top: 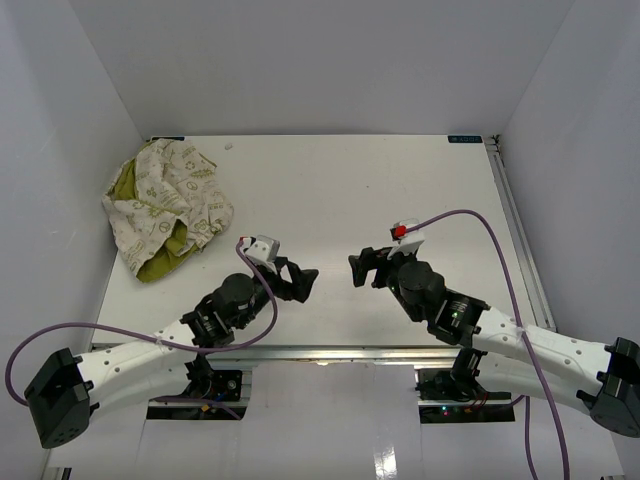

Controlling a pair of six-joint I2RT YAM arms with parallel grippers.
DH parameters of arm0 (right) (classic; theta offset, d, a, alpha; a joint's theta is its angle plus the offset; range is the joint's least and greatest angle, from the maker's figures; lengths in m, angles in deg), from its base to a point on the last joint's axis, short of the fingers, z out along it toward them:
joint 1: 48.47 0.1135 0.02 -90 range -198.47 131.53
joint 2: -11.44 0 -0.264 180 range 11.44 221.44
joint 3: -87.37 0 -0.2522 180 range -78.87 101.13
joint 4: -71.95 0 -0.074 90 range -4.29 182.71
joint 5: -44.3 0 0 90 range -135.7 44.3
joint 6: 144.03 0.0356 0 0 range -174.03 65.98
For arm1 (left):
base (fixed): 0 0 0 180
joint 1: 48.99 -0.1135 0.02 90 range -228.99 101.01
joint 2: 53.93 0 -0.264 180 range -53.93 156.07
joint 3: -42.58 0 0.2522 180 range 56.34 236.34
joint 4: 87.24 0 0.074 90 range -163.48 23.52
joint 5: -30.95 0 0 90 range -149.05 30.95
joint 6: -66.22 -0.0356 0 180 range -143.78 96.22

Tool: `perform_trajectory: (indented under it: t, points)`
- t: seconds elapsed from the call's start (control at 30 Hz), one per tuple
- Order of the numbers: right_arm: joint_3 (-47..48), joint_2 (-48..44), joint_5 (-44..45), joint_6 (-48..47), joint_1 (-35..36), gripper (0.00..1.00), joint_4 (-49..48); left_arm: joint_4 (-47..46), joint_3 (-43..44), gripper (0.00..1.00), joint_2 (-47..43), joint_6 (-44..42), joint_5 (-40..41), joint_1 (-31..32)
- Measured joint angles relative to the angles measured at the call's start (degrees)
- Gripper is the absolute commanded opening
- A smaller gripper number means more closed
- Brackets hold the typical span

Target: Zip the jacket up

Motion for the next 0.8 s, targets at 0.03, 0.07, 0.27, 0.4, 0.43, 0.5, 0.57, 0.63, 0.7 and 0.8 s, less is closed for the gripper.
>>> perform_trajectory:
  t: [0.03,0.07,0.27,0.4,0.43,0.5,0.57,0.63,0.7,0.8]
  points:
    - [0.00,-0.03,-0.03,0.00,0.00,0.90,-0.06,0.01,0.00,0.98,0.61,0.14,0.78,0.00]
    - [-0.02,-0.05,-0.08,0.00,0.00,0.90,-0.12,0.17,0.10,0.98,1.49,0.41,2.00,0.00]
    - [-0.77,-0.85,-0.88,-0.01,0.00,0.90,-1.31,11.25,12.50,0.98,13.66,3.78,13.06,-3.53]
    - [-1.10,-1.34,-2.21,0.44,0.00,0.90,-1.46,18.60,25.16,0.98,21.16,5.37,16.40,-11.60]
    - [-1.11,-1.41,-2.67,0.54,0.00,0.90,-1.49,19.79,28.21,0.98,23.30,5.33,17.16,-13.96]
    - [-1.20,-1.45,-3.61,0.68,0.00,0.90,-1.83,24.77,35.09,0.97,27.85,5.38,18.07,-19.49]
    - [-1.46,-1.38,-4.36,0.71,0.00,0.90,-2.52,29.05,41.96,0.96,32.77,5.01,18.22,-24.44]
    - [-1.79,-1.06,-4.68,0.70,0.00,0.90,-3.01,31.97,47.04,0.96,36.83,3.97,17.64,-30.29]
    - [-1.79,-0.08,-4.73,0.70,0.00,0.90,-2.99,34.11,48.69,0.95,38.73,2.63,17.41,-35.96]
    - [-1.79,0.87,-4.84,0.72,0.00,0.90,-2.39,37.09,48.98,0.95,40.49,1.32,15.60,-44.36]
